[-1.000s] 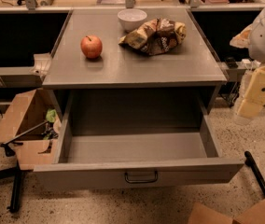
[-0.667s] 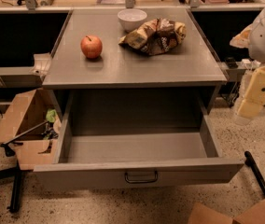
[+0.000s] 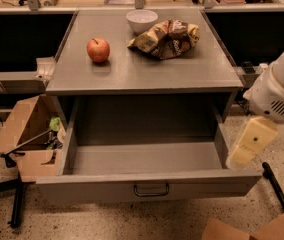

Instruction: Close top drawer

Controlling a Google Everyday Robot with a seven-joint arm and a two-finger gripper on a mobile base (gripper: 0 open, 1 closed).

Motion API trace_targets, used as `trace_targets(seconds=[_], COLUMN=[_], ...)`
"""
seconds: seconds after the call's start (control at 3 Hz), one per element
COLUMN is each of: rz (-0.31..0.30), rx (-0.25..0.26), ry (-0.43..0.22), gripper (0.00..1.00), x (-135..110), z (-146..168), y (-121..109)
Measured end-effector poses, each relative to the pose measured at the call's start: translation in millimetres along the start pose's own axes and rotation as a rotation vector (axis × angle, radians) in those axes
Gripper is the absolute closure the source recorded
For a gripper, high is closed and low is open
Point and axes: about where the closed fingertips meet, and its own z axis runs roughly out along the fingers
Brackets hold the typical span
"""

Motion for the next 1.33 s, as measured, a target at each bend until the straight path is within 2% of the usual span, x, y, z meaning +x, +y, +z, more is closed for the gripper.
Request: trace_targets(seconds=[0.33,0.67,1.0,1.33], rz=[0.104,0.267,0.375,0.460], rx=[-0.068,-0.130,-0.161,-0.159], ry=[-0.019,-0.004,0.027,0.037], gripper=[0.19,0.50,0.73,0.96], x=[17.4,56.5,84.6,102.9], z=[49.9,115.8,156.0,193.1], y=[34.7,75.0,97.6,103.9])
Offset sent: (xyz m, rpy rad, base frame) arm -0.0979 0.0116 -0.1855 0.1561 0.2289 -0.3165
